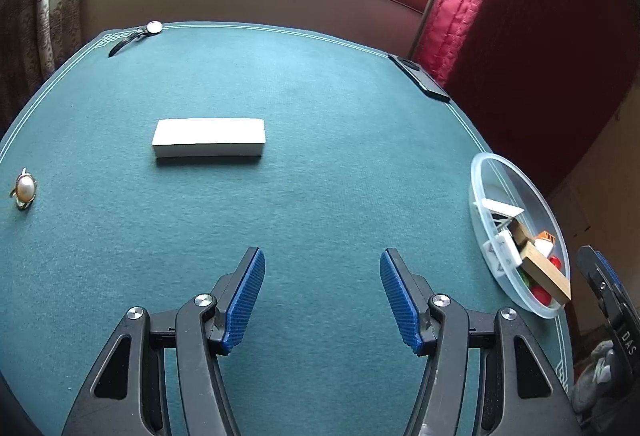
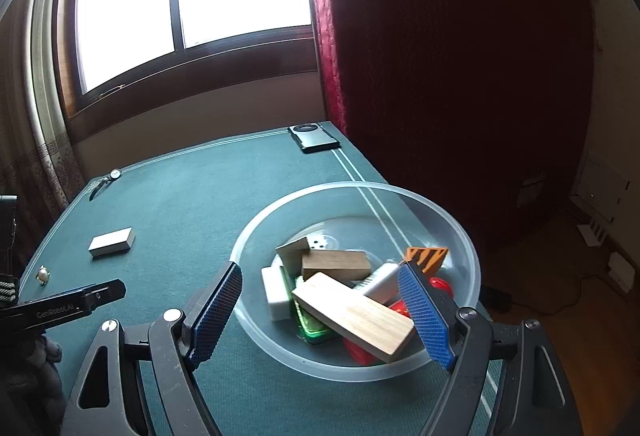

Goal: Organize rigid objects
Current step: 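Close the left gripper around the gold pearl ring, then grasp the white rectangular block with the right gripper while the left holds the ring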

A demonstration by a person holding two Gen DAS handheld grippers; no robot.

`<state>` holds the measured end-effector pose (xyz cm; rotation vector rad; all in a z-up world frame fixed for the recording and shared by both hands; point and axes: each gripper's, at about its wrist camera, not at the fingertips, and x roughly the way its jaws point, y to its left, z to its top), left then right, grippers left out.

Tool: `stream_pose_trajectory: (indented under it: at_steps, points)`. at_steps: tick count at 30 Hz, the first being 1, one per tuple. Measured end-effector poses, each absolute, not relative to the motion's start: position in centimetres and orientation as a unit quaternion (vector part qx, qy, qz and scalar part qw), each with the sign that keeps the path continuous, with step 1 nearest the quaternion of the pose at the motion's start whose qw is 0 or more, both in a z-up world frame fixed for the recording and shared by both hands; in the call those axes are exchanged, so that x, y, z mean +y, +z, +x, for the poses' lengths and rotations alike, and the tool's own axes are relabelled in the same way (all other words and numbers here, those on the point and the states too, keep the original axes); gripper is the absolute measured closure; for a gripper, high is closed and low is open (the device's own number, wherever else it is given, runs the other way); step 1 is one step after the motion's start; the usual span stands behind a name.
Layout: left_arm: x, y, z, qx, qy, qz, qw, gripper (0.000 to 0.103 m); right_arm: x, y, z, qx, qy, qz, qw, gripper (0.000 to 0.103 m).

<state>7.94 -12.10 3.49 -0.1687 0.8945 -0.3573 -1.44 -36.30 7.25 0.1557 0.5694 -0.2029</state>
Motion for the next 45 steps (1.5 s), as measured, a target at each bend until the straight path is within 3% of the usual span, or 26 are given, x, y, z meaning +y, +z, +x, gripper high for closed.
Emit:
stream_pose_trajectory:
  at_steps: [18,28,32,35,45]
  points:
    - [4.1,2.8,9.3,0.397,-0.008,-0.15,0.906,0.042,-26.8,4.8,1.6,0.347,0.036,0.042,0.936,0.019]
    - [8.4,2.6,11.2,0.379,0.044,-0.141,0.914,0.042,-25.1,3.7,2.3,0.371,0.052,0.037,0.926,0.019]
    - [8.6,1.9,12.4,0.383,0.051,-0.132,0.913,0.051,-24.7,3.4,2.8,0.378,0.057,0.036,0.923,0.019]
    - [8.6,1.2,13.0,0.388,0.056,-0.127,0.911,0.066,-24.5,3.2,3.3,0.384,0.058,0.036,0.921,0.019]
    - [8.1,1.7,11.9,0.358,0.039,-0.132,0.923,0.067,-22.8,2.1,6.9,0.418,0.079,0.052,0.904,0.019]
